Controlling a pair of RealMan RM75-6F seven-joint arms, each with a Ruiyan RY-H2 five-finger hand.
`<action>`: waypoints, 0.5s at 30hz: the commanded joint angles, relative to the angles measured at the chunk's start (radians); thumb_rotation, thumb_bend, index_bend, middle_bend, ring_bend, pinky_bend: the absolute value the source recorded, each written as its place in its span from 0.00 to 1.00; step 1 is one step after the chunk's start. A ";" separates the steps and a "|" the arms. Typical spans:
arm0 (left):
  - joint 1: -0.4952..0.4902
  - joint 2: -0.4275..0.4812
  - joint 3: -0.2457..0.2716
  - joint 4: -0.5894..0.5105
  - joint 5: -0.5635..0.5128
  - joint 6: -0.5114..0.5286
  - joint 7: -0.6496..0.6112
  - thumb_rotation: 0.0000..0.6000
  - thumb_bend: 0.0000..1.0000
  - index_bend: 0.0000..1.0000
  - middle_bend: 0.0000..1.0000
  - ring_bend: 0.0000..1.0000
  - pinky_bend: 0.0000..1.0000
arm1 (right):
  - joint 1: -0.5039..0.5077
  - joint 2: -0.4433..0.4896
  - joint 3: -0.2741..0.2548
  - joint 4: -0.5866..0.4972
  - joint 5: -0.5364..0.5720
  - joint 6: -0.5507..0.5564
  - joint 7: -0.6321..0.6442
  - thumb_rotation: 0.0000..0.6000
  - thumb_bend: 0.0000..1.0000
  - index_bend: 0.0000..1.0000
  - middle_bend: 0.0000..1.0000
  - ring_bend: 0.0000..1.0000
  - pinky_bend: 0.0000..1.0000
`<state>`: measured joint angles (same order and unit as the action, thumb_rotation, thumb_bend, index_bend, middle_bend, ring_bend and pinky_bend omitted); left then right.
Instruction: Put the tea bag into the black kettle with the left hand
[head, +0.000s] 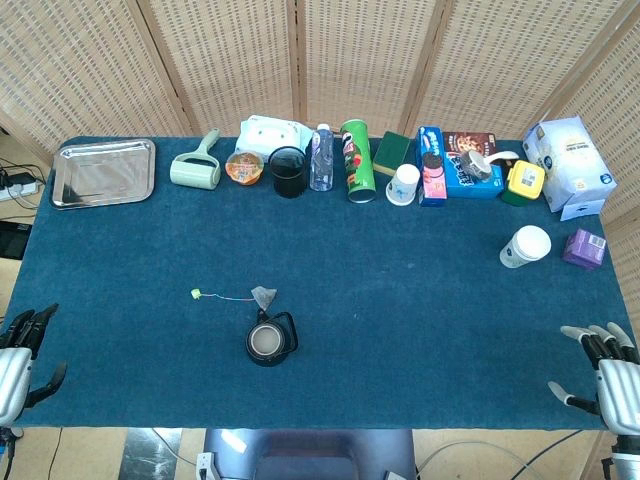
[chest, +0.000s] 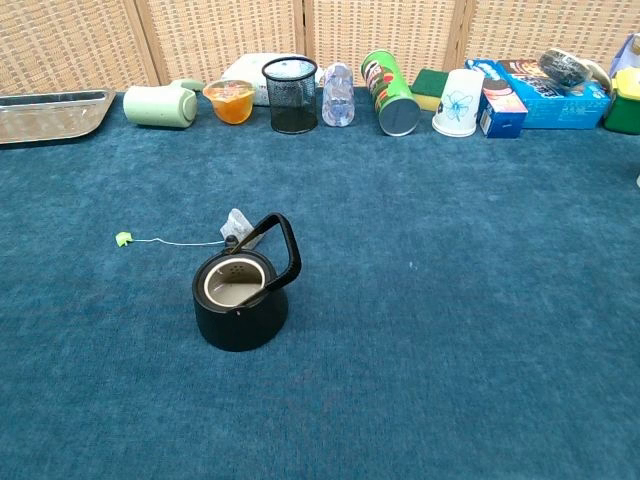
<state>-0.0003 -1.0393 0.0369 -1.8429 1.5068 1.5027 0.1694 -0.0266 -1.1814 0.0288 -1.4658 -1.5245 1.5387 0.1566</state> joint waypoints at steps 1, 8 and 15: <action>0.000 -0.001 0.001 0.002 -0.002 -0.003 0.000 1.00 0.43 0.00 0.15 0.09 0.25 | 0.001 0.000 0.000 0.000 0.001 -0.002 0.000 1.00 0.19 0.25 0.29 0.19 0.08; 0.003 0.003 0.002 0.003 0.004 0.001 -0.008 1.00 0.43 0.00 0.15 0.09 0.25 | -0.001 -0.001 -0.002 0.002 -0.002 0.002 0.003 1.00 0.19 0.25 0.29 0.19 0.08; -0.008 0.019 -0.007 -0.001 0.011 -0.005 -0.012 1.00 0.43 0.00 0.15 0.09 0.25 | -0.009 -0.002 -0.002 0.001 -0.004 0.014 0.005 1.00 0.18 0.25 0.29 0.19 0.08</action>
<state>-0.0038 -1.0245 0.0334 -1.8414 1.5179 1.5018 0.1557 -0.0352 -1.1836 0.0266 -1.4651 -1.5287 1.5530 0.1620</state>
